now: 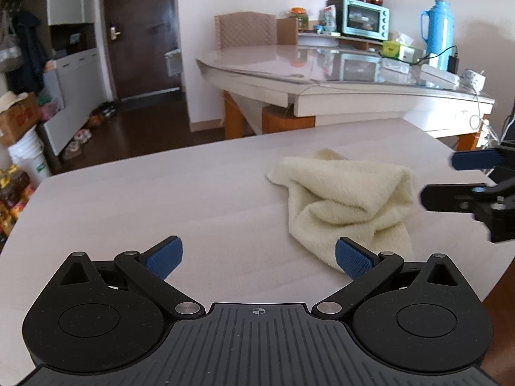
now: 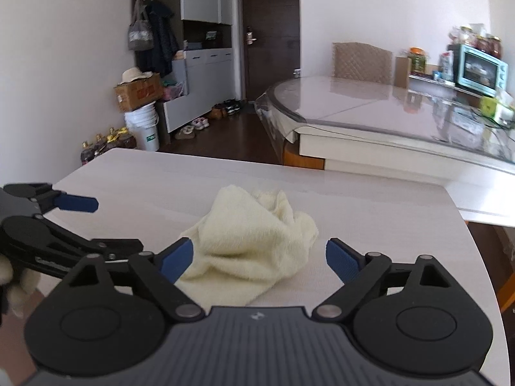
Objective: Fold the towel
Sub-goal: 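Grasp a towel corner with the right gripper while the left gripper grasps another corner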
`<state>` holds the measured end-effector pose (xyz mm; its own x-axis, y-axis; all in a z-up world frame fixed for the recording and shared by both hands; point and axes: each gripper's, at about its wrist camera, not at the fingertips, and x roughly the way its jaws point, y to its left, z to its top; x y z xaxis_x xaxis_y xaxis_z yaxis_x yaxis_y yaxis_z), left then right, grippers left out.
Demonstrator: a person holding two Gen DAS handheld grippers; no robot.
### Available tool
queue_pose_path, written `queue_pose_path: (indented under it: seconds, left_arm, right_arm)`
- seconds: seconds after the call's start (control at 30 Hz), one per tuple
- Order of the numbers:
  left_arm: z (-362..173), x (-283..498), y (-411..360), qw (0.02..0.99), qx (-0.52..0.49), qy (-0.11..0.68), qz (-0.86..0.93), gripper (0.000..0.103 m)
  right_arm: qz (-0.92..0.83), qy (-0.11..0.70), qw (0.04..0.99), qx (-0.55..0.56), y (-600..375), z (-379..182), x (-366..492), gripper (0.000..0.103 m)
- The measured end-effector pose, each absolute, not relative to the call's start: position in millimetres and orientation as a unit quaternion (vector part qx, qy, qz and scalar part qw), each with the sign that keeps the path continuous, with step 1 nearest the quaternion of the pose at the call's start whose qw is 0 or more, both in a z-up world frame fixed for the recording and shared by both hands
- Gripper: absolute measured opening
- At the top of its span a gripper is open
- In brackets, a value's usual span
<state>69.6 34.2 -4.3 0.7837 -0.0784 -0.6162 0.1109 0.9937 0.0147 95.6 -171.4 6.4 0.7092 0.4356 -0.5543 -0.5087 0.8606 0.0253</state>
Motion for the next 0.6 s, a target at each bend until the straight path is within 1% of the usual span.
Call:
queue_pose_path:
  seconds: [0.2, 0.23, 0.27, 0.3, 0.33, 0.37, 0.4, 0.43, 0.47, 0.5, 0.53, 0.6]
  left_arm:
    - [-1.1, 93.1, 46.0, 0.939, 0.031, 0.329, -0.091, 0.103]
    - [-0.6, 96.9, 46.7, 0.938, 0.036, 0.33, -0.096, 0.103]
    - [-0.2, 100.6, 47.5, 0.937, 0.04, 0.331, -0.101, 0.103]
    - [-0.1, 104.0, 48.0, 0.936, 0.044, 0.332, -0.104, 0.103]
    - [0.0, 106.8, 47.9, 0.936, 0.048, 0.333, -0.107, 0.103]
    - [0.1, 108.6, 47.6, 0.935, 0.051, 0.332, -0.11, 0.103]
    - [0.1, 110.5, 48.1, 0.935, 0.051, 0.332, -0.113, 0.103]
    - [0.0, 113.4, 48.7, 0.934, 0.051, 0.333, -0.118, 0.103]
    - [0.0, 115.3, 49.1, 0.934, 0.051, 0.333, -0.121, 0.103]
    - [0.1, 116.6, 49.2, 0.934, 0.052, 0.333, -0.122, 0.102]
    - [0.5, 117.6, 49.9, 0.934, 0.052, 0.333, -0.123, 0.099]
    - [2.3, 122.1, 53.5, 0.932, 0.053, 0.335, -0.126, 0.088]
  right_arm:
    - [0.28, 0.301, 0.908, -0.08, -162.8, -3.9, 125.3, 0.079]
    - [0.28, 0.304, 0.907, -0.082, -162.1, -5.8, 130.4, 0.076]
    - [0.285, 0.309, 0.904, -0.081, -162.4, -8.1, 133.0, 0.069]
    - [0.289, 0.314, 0.901, -0.079, -162.8, -10.5, 135.2, 0.065]
    - [0.294, 0.319, 0.898, -0.078, -163.2, -12.9, 137.5, 0.055]
    - [0.296, 0.323, 0.896, -0.077, -163.6, -13.7, 139.1, 0.04]
    - [0.297, 0.327, 0.894, -0.077, -163.9, -14.4, 140.7, 0.03]
    - [0.302, 0.33, 0.891, -0.077, -163.9, -16.8, 139.7, 0.011]
    - [0.303, 0.327, 0.892, -0.076, -164.2, -16.9, 138.5, 0.009]
    - [0.303, 0.325, 0.893, -0.074, -164.4, -16.8, 137.4, 0.009]
    - [0.308, 0.317, 0.894, -0.071, -164.4, -14.3, 132.6, 0.008]
    - [0.323, 0.302, 0.894, -0.073, -161.3, -9.0, 119.9, 0.007]
